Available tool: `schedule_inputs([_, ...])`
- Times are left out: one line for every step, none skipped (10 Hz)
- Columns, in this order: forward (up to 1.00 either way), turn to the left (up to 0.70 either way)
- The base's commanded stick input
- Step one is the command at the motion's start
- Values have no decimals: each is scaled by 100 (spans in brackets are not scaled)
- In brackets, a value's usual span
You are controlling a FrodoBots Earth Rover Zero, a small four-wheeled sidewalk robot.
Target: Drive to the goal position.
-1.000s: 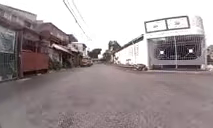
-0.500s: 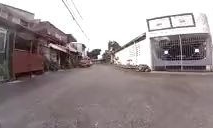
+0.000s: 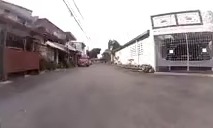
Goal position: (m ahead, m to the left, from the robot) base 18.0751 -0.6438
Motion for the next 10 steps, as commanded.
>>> schedule_inputs([100, 0])
schedule_inputs([100, 0])
schedule_inputs([100, 0])
schedule_inputs([100, 0])
schedule_inputs([100, 0])
schedule_inputs([100, 0])
schedule_inputs([100, 0])
schedule_inputs([100, 0])
schedule_inputs([100, 0])
schedule_inputs([100, 0])
